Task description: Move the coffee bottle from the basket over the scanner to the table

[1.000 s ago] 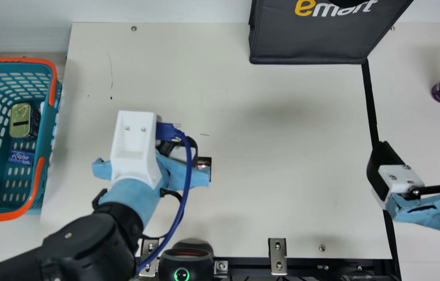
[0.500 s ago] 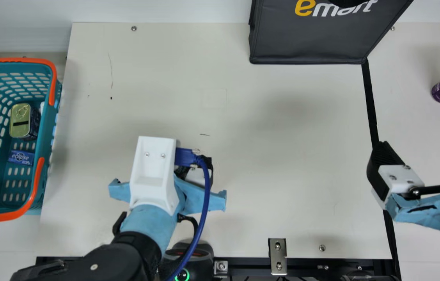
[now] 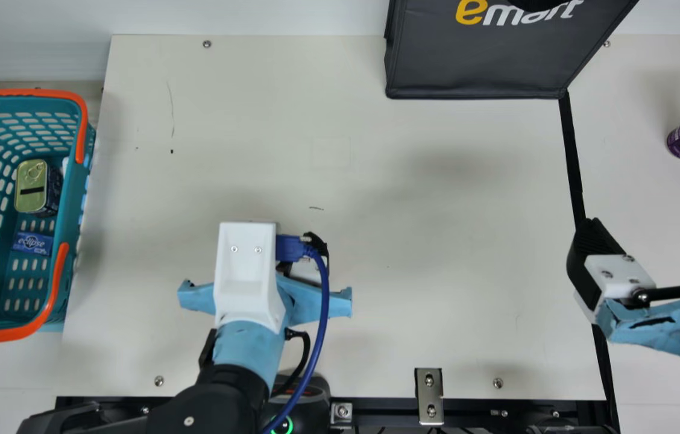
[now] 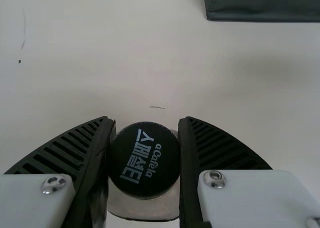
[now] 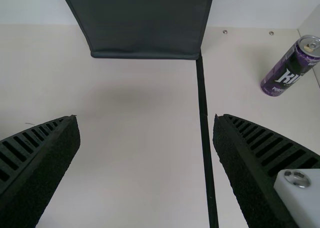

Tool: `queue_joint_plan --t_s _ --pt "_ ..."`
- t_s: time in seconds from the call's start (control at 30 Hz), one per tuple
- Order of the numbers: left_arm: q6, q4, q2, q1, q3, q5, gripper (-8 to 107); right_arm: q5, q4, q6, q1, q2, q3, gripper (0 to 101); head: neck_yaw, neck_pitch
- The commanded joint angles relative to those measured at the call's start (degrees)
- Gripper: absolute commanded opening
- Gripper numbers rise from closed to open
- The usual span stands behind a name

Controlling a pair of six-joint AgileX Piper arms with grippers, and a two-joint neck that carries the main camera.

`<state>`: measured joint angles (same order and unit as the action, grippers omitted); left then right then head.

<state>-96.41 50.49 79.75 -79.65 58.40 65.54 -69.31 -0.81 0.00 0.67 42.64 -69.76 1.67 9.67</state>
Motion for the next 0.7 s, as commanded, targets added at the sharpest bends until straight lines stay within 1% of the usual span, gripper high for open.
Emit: queue_joint_plan --t_s 0.0,0.33,0.67 --pt "-1.0 0.9 0.3 0.3 -0.5 -0.5 -8 0.0 0.0 0.0 0.0 0.0 0.0 95 -0.1 -1.7" --pt "-4.3 3.4 2.5 2.9 -2.9 -2.5 -8 -0.1 0.0 0.0 0.0 0.0 0.0 95 -0.1 -1.7" --pt "-5.7 3.8 4.3 3.7 -3.8 -3.9 -8 -0.1 0.0 0.0 0.0 0.0 0.0 95 -0.1 -1.7"
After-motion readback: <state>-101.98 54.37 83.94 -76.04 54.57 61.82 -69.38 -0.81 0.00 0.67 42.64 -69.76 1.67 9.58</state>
